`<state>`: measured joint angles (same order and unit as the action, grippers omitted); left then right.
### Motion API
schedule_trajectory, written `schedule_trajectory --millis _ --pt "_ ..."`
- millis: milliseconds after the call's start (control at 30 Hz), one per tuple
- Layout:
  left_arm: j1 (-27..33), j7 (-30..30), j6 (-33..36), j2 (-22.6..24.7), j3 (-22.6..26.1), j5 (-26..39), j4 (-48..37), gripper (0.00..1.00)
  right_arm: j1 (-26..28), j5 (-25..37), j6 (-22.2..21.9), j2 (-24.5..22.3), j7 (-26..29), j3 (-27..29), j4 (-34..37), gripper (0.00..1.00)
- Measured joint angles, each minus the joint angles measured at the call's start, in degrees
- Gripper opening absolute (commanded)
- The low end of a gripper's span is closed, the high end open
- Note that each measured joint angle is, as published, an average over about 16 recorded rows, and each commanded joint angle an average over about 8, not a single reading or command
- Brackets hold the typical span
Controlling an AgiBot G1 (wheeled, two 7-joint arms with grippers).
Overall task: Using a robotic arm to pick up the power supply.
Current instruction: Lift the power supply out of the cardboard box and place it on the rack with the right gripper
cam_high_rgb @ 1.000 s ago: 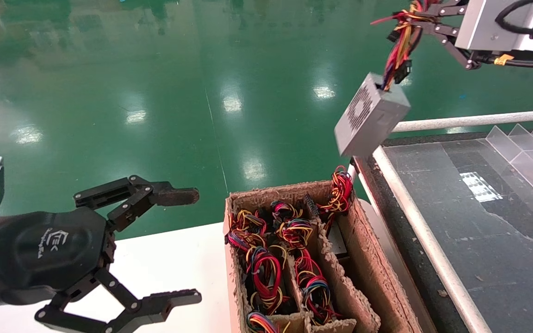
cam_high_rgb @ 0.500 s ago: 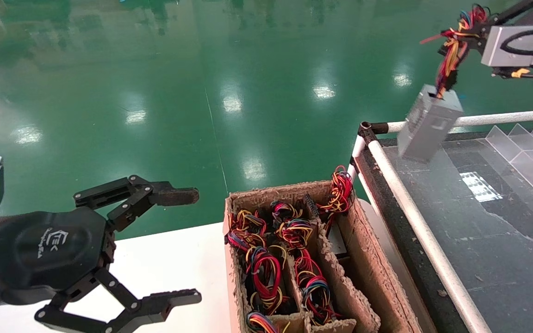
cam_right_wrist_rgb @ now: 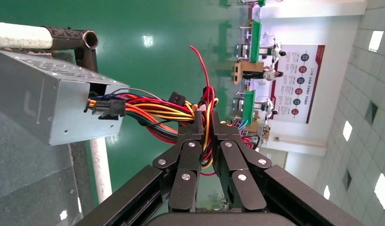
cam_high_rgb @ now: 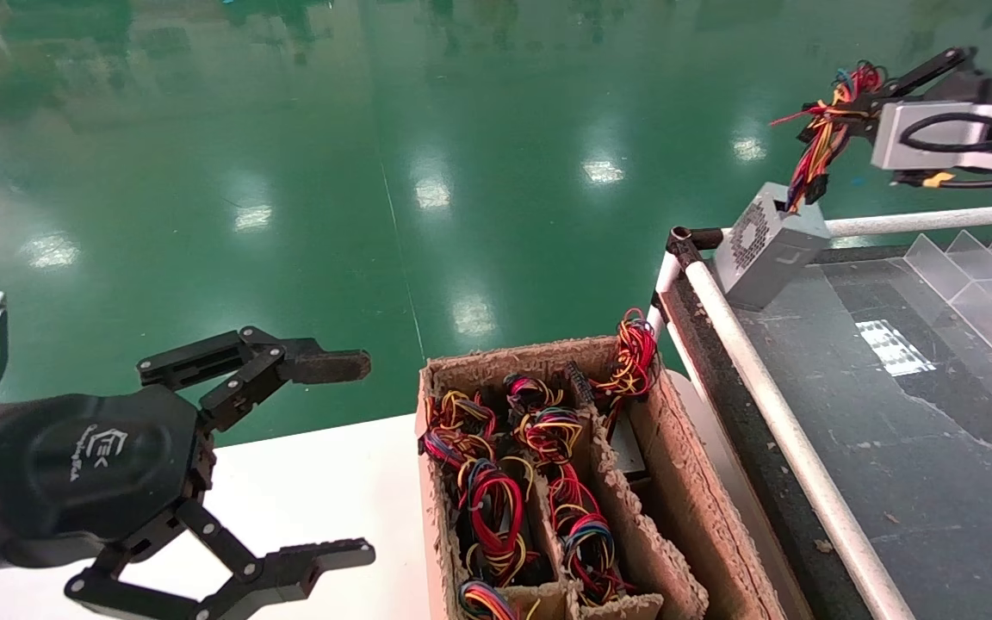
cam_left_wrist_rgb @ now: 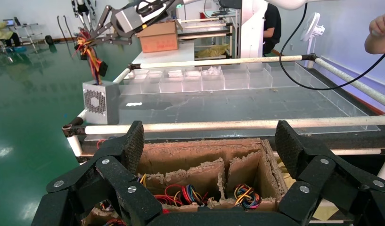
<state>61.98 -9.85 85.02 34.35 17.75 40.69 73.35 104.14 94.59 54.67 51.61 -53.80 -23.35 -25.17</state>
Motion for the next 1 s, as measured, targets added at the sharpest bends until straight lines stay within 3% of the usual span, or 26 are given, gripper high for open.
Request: schedule_trajectory --millis 600,633,867,900,1000 --pt "0.0 0.0 0.0 0.0 0.0 0.0 0.0 1.0 2.6 -1.7 -2.2 5.8 -8.5 0.8 11.7 0.0" --pt "0.0 0.0 0.0 0.0 0.0 0.0 0.0 1.0 2.6 -1.7 -2.2 6.0 -8.8 0.9 12.1 0.05" --pt "0.0 0.0 0.0 0.0 0.1 0.0 0.0 1.0 3.4 -1.8 -2.3 7.0 -10.5 0.9 14.6 0.92" --pt "0.0 0.0 0.0 0.0 0.1 0.0 0.0 1.0 3.5 -1.8 -2.3 7.1 -10.7 0.8 15.0 1.0" --pt "0.0 0.0 0.0 0.0 0.1 0.0 0.0 1.0 4.0 -1.7 -2.2 7.3 -11.1 0.8 15.9 1.0"
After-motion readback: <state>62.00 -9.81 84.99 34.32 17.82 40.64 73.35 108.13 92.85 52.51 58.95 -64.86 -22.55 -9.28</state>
